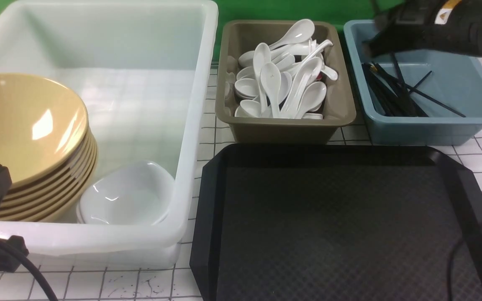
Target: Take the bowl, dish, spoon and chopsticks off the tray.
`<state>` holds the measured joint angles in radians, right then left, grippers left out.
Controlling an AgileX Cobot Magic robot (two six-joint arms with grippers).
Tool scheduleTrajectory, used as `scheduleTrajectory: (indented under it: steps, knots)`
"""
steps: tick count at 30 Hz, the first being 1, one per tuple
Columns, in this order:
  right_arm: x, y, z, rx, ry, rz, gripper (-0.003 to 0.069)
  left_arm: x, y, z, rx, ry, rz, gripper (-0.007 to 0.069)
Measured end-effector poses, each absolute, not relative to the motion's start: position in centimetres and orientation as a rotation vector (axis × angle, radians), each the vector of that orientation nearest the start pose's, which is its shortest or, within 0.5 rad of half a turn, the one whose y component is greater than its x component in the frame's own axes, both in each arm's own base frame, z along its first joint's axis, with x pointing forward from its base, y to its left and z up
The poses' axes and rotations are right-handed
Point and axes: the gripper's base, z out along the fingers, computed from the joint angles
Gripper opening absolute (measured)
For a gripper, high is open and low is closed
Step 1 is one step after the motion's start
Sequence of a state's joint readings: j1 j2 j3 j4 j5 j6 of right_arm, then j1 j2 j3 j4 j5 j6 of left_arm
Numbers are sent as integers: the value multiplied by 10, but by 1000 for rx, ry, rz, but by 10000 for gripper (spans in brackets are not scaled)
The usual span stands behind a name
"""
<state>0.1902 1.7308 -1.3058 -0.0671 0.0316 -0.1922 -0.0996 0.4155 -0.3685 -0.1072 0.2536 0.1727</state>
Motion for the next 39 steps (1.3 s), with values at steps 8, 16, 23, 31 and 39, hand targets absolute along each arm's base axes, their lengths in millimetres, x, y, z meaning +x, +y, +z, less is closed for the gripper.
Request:
scheduleTrajectory:
  steps: [8, 16, 23, 31, 39]
  knots:
    - [432, 50, 262, -309, 2213, -51, 326, 95, -12, 285, 168, 1775, -47, -12]
    - [339, 49, 347, -308, 2236, 102, 113, 95, -12, 285, 169, 1775, -46, -12]
    - [216, 49, 357, -401, 1929, 120, 36, 95, -12, 285, 169, 1775, -46, -12]
    - [157, 35, 272, -433, 1979, 54, 36, 95, -12, 285, 170, 1780, -47, -12]
    - [136, 31, 211, -437, 2166, 73, 36, 95, -12, 284, 172, 1792, -48, -12]
